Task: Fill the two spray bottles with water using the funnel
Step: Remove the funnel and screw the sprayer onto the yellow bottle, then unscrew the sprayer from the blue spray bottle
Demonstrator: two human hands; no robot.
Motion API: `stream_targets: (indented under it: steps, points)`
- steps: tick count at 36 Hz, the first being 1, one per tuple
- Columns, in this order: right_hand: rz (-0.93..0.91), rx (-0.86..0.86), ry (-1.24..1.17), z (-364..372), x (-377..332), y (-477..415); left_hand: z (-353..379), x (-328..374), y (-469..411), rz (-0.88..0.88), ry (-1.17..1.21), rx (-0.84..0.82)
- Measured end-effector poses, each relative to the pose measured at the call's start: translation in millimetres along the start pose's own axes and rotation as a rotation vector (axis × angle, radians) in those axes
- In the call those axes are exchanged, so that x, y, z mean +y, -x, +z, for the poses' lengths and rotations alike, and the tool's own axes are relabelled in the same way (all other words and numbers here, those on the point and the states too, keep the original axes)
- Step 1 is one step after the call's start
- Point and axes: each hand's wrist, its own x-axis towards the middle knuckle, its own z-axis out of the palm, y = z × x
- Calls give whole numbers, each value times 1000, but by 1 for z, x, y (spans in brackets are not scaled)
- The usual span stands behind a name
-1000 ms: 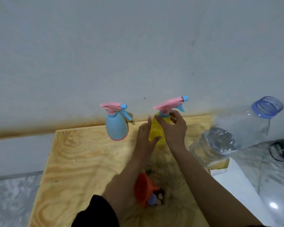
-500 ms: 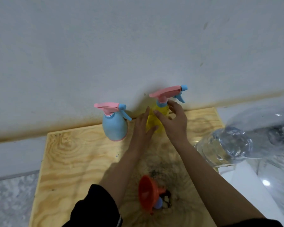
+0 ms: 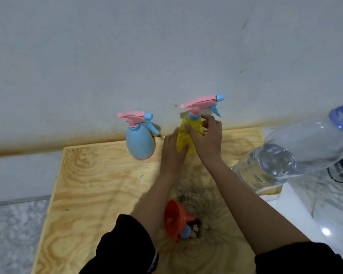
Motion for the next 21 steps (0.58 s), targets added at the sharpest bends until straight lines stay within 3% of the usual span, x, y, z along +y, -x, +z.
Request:
stream_targets:
  steps: [9,13,16,21]
  points:
    - [-29,-44,79,-8,-3,19,-16,6,10,120,-181,-76]
    - [50,3,16,-6,-4,47,-37,6,38,-6,-204,122]
    - [-42,-13,-11,5,-4,68,-61,1,61,-43,-188,281]
    - [-187,-175,-7,40,-13,95,-96,-17,71,-116,-256,315]
